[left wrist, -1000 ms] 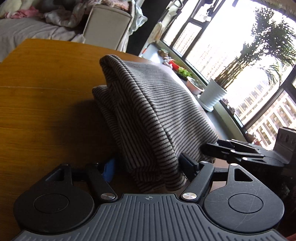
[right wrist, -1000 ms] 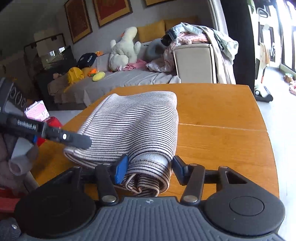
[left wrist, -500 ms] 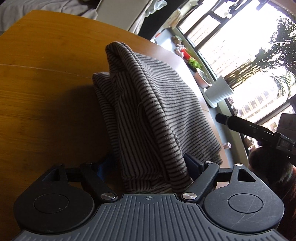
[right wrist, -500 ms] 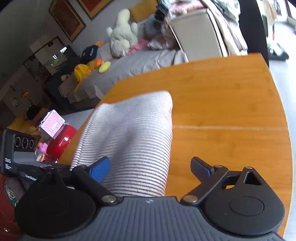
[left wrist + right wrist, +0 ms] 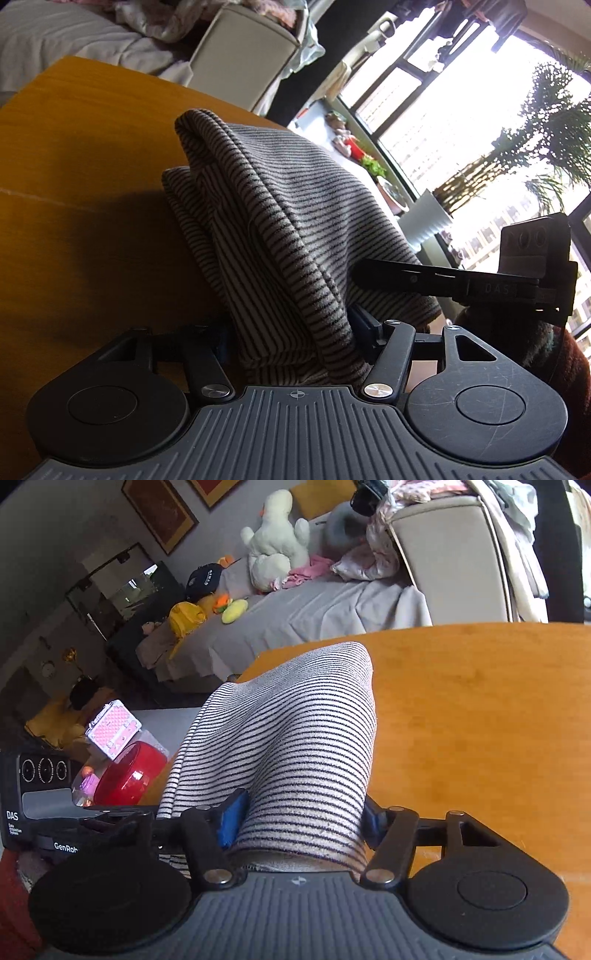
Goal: Fold clothes
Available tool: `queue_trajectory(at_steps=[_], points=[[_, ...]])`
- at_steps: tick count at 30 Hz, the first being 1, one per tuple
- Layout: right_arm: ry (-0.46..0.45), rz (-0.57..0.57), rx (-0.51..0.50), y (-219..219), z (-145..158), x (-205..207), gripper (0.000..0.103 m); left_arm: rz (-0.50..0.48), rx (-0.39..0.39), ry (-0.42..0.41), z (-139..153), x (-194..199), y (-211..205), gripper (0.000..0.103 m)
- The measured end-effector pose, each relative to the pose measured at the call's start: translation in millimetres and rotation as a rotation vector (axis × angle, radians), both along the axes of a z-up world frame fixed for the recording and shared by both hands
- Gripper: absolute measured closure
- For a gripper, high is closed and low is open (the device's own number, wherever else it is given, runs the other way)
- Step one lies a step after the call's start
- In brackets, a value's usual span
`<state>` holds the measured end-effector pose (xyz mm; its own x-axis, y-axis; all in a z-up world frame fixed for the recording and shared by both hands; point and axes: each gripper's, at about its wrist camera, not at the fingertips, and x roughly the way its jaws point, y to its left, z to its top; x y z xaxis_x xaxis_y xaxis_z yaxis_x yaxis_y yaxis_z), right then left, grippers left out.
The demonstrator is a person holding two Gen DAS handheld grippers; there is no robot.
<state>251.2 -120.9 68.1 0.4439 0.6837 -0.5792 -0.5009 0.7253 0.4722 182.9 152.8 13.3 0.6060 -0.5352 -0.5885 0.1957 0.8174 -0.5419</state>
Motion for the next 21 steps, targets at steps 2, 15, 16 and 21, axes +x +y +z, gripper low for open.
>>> queue_trajectory(at_steps=[2,15,16,21], points=[[-0.039,0.005,0.0,20.9,-1.5,23.8,0.041,0.038,0.043,-0.037,4.0,17.9,16.7,0.038],[-0.258,0.026,-0.205,78.2,7.0,46.0,0.029,0.181,0.123,-0.283,81.3,37.5,88.0,0.04],[-0.275,0.021,-0.227,79.1,11.4,40.3,0.029,0.177,0.111,-0.306,89.7,44.7,86.4,0.04],[-0.488,0.041,-0.279,79.2,43.5,-7.7,0.036,0.14,0.182,-0.235,69.8,107.4,63.5,0.045]])
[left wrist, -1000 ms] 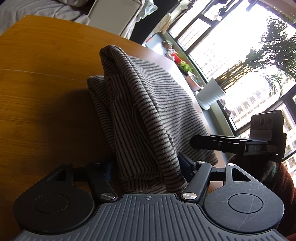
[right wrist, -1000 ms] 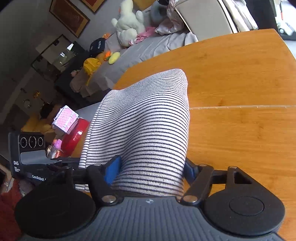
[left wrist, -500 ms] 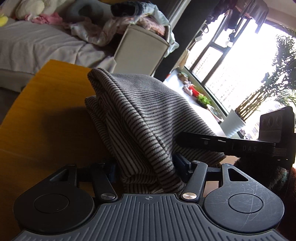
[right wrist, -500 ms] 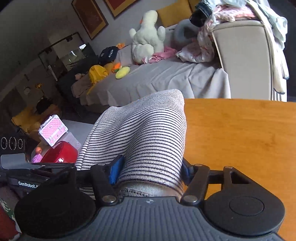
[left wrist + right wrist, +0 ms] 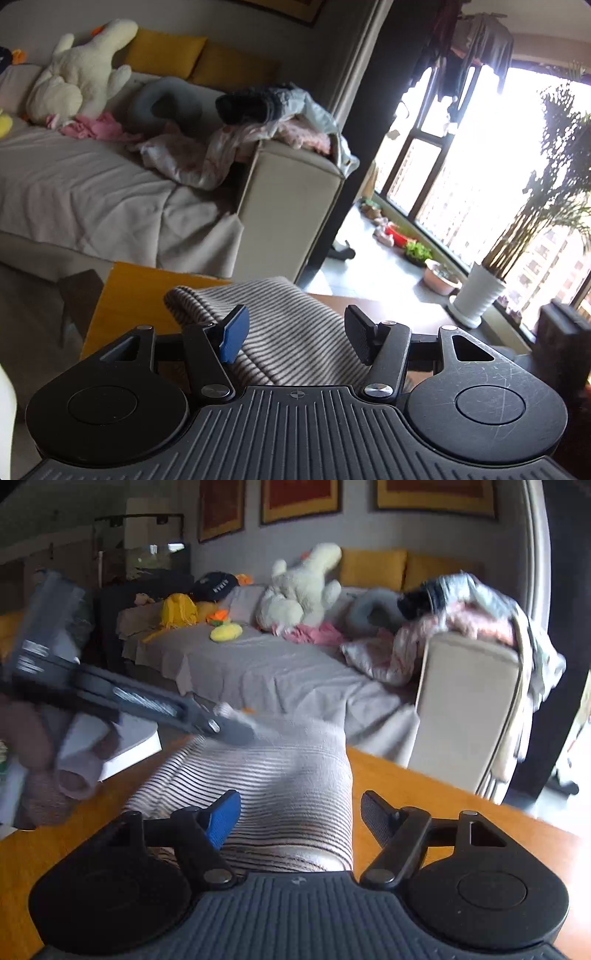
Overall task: Fold clothes
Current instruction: 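Lower the folded sweater stack onto the table and open both grippers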
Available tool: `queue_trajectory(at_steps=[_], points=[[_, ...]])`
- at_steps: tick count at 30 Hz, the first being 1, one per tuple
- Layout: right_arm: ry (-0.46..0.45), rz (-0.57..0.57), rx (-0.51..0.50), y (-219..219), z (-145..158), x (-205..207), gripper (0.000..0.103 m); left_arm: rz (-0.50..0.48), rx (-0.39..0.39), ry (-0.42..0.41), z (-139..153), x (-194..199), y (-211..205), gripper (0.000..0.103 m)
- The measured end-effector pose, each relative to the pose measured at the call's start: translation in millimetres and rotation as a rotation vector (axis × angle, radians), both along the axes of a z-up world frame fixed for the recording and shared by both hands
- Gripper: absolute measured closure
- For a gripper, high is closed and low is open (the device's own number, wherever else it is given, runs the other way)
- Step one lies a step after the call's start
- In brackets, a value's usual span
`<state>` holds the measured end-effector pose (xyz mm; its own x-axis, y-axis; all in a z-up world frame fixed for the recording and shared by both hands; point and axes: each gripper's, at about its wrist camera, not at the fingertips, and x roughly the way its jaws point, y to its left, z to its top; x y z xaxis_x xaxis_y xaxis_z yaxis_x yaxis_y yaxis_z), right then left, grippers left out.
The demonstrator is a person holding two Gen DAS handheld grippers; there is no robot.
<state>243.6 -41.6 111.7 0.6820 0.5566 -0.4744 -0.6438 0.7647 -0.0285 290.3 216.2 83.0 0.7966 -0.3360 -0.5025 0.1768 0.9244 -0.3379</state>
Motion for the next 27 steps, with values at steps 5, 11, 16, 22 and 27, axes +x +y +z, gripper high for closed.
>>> queue_trajectory(at_steps=[5,11,16,22,27], points=[[0.095,0.127,-0.007,23.6,-11.0,-16.1,0.052,-0.007,0.054,0.04,-31.7,17.3,-1.1,0.046],[0.066,0.136,-0.101,44.8,-38.5,-31.8,0.046,-0.008,0.059,0.032,-36.0,12.9,-0.1,0.045],[0.167,0.132,0.039,6.0,-10.5,-25.7,0.046,-0.007,0.021,0.009,-25.0,-7.2,2.3,0.044],[0.25,-0.102,0.261,-45.2,-8.4,14.6,0.04,-0.08,0.001,0.015,-26.6,-48.4,-8.3,0.044],[0.435,-0.149,0.36,-47.2,-56.3,50.9,0.042,-0.08,0.046,0.051,-54.6,-59.8,-17.4,0.043]])
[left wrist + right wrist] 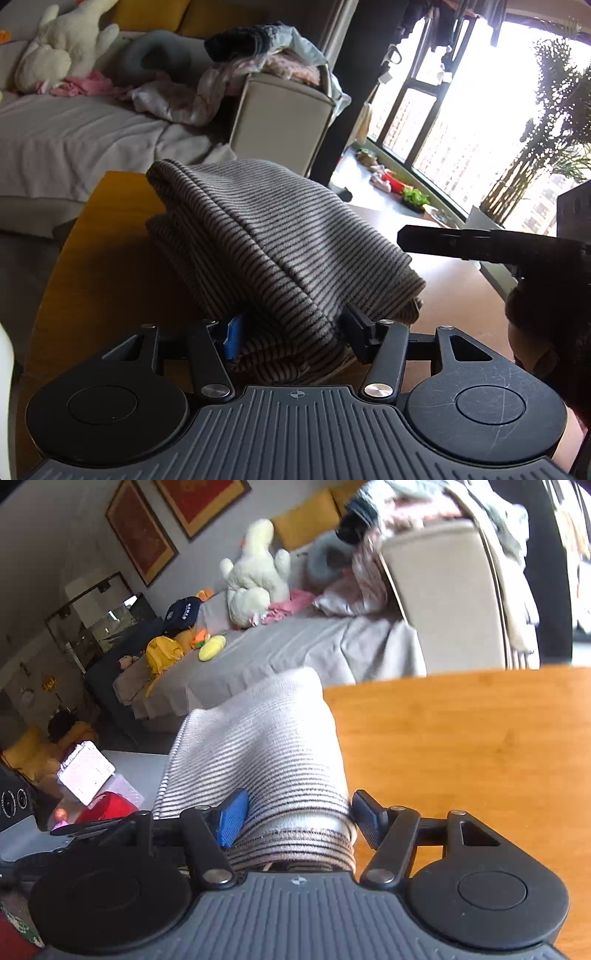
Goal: Fold clothes
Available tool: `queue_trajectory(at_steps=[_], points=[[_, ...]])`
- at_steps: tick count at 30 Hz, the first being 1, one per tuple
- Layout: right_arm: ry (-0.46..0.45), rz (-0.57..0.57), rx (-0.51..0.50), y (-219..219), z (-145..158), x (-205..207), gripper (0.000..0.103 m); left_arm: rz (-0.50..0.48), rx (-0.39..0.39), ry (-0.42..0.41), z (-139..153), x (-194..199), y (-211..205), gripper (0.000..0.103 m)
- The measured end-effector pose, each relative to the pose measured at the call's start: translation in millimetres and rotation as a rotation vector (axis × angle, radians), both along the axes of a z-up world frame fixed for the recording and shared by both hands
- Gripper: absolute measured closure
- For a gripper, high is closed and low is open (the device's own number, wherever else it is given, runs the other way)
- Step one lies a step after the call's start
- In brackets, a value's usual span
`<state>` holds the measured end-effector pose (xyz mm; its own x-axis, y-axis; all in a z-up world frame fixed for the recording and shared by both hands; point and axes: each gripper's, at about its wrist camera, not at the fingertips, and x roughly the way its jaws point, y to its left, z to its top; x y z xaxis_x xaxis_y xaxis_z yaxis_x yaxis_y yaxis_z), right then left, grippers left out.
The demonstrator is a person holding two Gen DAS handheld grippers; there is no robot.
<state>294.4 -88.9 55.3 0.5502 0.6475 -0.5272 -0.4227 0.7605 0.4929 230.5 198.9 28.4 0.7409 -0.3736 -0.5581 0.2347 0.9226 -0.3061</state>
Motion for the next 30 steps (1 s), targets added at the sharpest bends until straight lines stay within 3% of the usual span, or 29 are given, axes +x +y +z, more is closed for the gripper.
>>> queue_trajectory(at_steps=[3,7,10,11,14,18,19,20,22,25,27,30], points=[[-0.089,0.033,-0.003,5.2,10.6,-14.1,0.052,0.005,0.01,0.0,0.5,-2.4,0.3,0.043],[-0.112,0.047,-0.142,12.6,6.2,-24.6,0.052,0.005,0.017,-0.003,-1.5,-3.9,3.0,0.041],[-0.105,0.028,-0.114,7.8,-1.8,-22.9,0.049,0.003,0.017,-0.019,-6.1,-6.0,1.4,0.038],[-0.114,0.015,-0.134,9.6,-1.3,-24.2,0.045,0.007,0.031,-0.027,-6.5,-6.5,-1.6,0.038],[-0.14,-0.024,-0.185,12.5,-0.3,-28.5,0.019,0.02,0.066,-0.04,-6.5,-7.7,-8.8,0.035],[-0.132,-0.045,-0.167,-2.0,3.3,-50.8,0.013,0.095,0.071,-0.032,-2.8,-17.7,-13.5,0.032],[-0.15,-0.046,-0.179,-5.4,4.3,-60.3,0.01,0.131,0.071,-0.029,0.1,-24.2,-15.3,0.031],[-0.178,-0.049,-0.206,-8.1,5.0,-70.9,0.0,0.163,0.075,-0.028,3.3,-31.8,-17.7,0.029],[-0.223,-0.058,-0.258,-15.1,6.1,-91.9,0.0,0.2,0.076,-0.036,8.2,-51.5,-24.9,0.023],[-0.207,-0.079,-0.293,-26.9,4.8,-111.5,0.0,0.258,0.073,-0.021,6.7,-77.8,-42.7,0.002],[-0.168,-0.1,-0.335,-32.2,0.6,-119.5,0.0,0.297,0.077,0.004,1.9,-90.4,-56.2,0.0],[-0.112,-0.15,-0.474,-33.7,-11.3,-128.8,0.0,0.364,0.101,0.075,-8.3,-100.3,-72.6,0.0]])
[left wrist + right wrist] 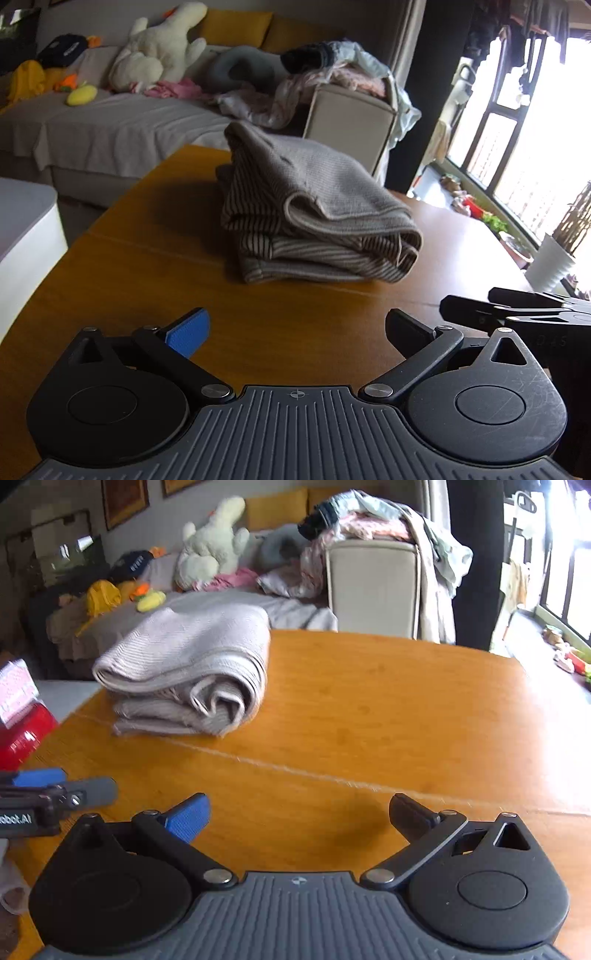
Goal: Fold clothes
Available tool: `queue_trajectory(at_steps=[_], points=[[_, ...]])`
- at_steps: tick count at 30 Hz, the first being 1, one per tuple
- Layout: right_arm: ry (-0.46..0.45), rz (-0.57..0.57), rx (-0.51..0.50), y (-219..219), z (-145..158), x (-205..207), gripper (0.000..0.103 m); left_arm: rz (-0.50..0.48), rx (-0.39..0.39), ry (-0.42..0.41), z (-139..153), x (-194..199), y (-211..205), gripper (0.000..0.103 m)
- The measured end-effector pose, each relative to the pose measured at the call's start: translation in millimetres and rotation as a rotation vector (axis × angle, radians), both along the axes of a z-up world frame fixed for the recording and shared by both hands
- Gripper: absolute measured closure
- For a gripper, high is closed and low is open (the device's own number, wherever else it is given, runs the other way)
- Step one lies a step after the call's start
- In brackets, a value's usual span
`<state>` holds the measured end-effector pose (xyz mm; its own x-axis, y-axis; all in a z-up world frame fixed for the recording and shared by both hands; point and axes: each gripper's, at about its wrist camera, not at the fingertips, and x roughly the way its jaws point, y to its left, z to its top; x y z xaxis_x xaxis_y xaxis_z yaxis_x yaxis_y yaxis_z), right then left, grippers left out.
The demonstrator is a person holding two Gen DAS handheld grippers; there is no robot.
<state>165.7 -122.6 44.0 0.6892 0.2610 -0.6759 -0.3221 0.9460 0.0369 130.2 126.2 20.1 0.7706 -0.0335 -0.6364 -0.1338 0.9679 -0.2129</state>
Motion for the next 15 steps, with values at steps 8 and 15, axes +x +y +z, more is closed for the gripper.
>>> queue_trajectory(at_steps=[8,15], points=[[-0.008,-0.062,-0.028,-8.9,-4.5,6.9,0.0,0.098,0.212,0.054,-7.2,2.8,-26.6,0.0],[-0.012,-0.046,-0.025,-10.1,-5.3,5.1,0.0,0.147,0.214,0.055,-7.7,10.4,-26.7,0.0]])
